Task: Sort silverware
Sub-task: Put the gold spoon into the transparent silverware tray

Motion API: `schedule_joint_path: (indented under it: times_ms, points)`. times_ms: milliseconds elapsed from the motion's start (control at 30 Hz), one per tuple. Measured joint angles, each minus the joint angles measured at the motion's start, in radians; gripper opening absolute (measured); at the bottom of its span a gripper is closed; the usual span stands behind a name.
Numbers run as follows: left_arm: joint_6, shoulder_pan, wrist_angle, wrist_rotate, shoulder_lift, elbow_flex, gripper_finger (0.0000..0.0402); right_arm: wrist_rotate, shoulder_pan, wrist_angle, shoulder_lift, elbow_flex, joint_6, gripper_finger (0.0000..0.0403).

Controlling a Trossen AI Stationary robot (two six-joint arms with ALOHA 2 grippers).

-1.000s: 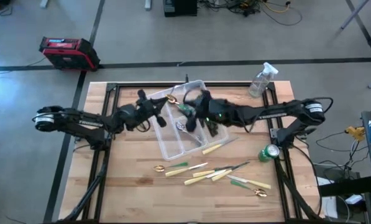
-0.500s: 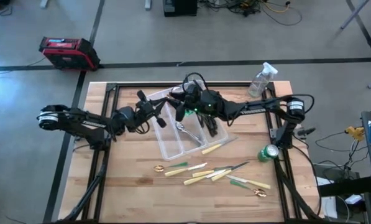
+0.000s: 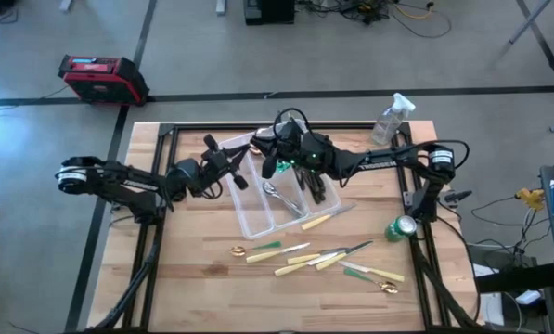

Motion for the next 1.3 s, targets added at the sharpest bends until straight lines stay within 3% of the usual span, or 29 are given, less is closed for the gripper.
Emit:
schedule_joint_path:
  times_ms: [300, 467, 767, 933, 1167, 1300]
  points:
    - [-0.008, 0.000, -0.001, 0.036, 0.000, 0.000, 0.0000, -0.001, 0.000, 0.031, 0.000, 0.000, -0.026, 0.0047]
    - [-0.012, 0.000, -0.001, 0.043, 0.000, 0.000, 0.0000, -0.018, 0.000, 0.031, 0.000, 0.009, -0.061, 0.0009]
    - [-0.012, 0.000, -0.010, 0.043, 0.000, 0.000, 0.0006, -0.028, -0.007, -0.008, -0.002, 0.016, -0.052, 0.0001]
    - [0.011, -0.001, -0.022, 0.064, 0.000, 0.000, 0.0046, -0.076, -0.040, -0.322, -0.003, 0.131, -0.038, 0.0001]
    - [0.033, -0.001, -0.116, 0.029, -0.069, -0.002, 0.0137, -0.097, -0.109, -0.827, 0.007, 0.344, -0.053, 0.0000]
    - [0.039, 0.000, -0.122, 0.028, -0.141, -0.015, 0.0178, -0.207, -0.181, -0.994, 0.069, 0.450, -0.028, 0.0000]
